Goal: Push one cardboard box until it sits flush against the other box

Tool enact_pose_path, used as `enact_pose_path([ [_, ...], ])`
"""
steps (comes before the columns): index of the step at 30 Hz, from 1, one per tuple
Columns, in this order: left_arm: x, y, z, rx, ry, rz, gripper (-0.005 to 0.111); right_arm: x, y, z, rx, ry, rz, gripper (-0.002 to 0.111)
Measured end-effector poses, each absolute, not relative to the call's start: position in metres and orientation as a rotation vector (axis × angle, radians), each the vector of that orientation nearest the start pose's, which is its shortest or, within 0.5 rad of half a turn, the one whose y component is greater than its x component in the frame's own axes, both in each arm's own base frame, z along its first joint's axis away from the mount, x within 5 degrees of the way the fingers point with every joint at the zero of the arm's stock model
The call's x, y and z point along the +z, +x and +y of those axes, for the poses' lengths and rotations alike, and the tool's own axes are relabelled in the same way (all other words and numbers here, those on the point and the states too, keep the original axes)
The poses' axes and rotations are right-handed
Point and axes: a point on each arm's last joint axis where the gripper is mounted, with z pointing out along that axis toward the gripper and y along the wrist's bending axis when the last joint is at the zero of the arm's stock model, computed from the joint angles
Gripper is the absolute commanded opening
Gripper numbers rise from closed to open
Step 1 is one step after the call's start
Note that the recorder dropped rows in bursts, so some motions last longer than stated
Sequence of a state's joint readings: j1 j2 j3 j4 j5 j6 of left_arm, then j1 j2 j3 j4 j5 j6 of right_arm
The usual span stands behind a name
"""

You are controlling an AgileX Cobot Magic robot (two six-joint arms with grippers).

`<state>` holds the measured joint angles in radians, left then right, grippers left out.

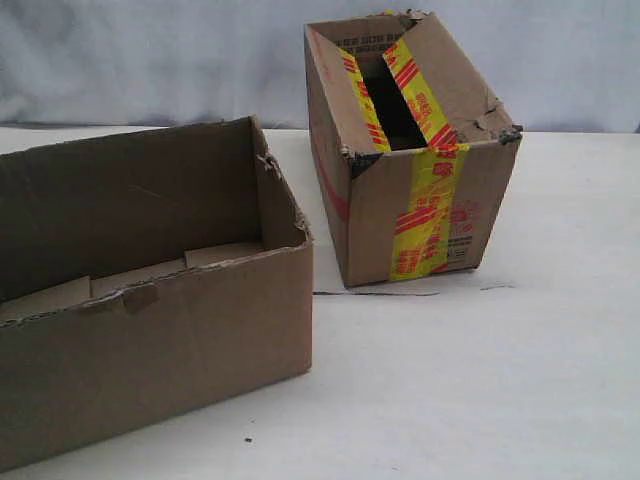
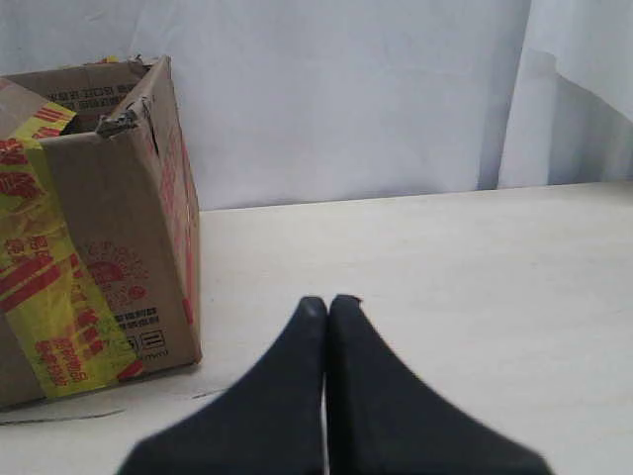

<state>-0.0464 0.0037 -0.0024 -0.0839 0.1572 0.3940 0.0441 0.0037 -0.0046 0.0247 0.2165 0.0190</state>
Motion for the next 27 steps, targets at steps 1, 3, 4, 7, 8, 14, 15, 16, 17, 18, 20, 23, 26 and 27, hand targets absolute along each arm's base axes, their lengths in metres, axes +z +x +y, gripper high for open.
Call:
enact_pose_path([
  [1, 0.2, 0.056, -0.004, 0.192, 0.302, 1.617, 0.0, 0.195, 0.056, 0.003, 0.07, -0.005, 1.7, 0.0],
  [3, 0.2, 0.056, -0.004, 0.192, 0.302, 1.617, 0.0, 0.195, 0.056, 0.003, 0.07, -0.005, 1.7, 0.0],
  [4, 0.2, 0.056, -0.004, 0.192, 0.302, 1.617, 0.0, 0.195, 0.056, 0.003, 0.07, -0.005, 1.7, 0.0],
  [7, 0.2, 0.056, -0.004, 0.156, 0.273, 1.621, 0.0, 0.195, 0.056, 0.003, 0.07, -0.005, 1.7, 0.0],
  [8, 0.2, 0.056, -0.005, 0.119, 0.242, 1.624, 0.0, 0.195, 0.056, 0.003, 0.07, -0.005, 1.7, 0.0],
  [14, 0.217, 0.055, -0.004, -0.256, -0.146, 1.489, 0.0, 0.195, 0.056, 0.003, 0.07, -0.005, 1.7, 0.0],
  [15, 0.221, 0.055, -0.004, -0.273, -0.16, 1.474, 0.0, 0.195, 0.056, 0.003, 0.07, -0.005, 1.7, 0.0],
  [16, 0.233, 0.052, -0.006, -0.306, -0.155, 1.464, 0.0, 0.195, 0.056, 0.003, 0.07, -0.005, 1.7, 0.0],
  [17, 0.243, 0.049, -0.009, -0.345, -0.13, 1.48, 0.0, 0.195, 0.056, 0.003, 0.07, -0.005, 1.7, 0.0],
  [18, 0.252, 0.045, -0.013, -0.371, -0.1, 1.493, 0.0, 0.195, 0.056, 0.003, 0.07, -0.005, 1.7, 0.0],
  [20, 0.269, 0.035, -0.02, -0.421, -0.022, 1.535, 0.0, 0.195, 0.056, 0.003, 0.07, -0.005, 1.7, 0.0],
  [23, 0.286, 0.024, -0.028, -0.439, 0.105, 1.637, 0.0, 0.195, 0.056, 0.003, 0.07, -0.005, 1.7, 0.0],
  [26, 0.284, 0.038, -0.033, -0.438, 0.167, 1.861, 0.0, 0.195, 0.056, 0.003, 0.07, -0.005, 1.7, 0.0],
  [27, 0.281, 0.044, -0.034, -0.445, 0.174, 1.93, 0.0, 0.195, 0.056, 0.003, 0.07, -0.005, 1.7, 0.0],
])
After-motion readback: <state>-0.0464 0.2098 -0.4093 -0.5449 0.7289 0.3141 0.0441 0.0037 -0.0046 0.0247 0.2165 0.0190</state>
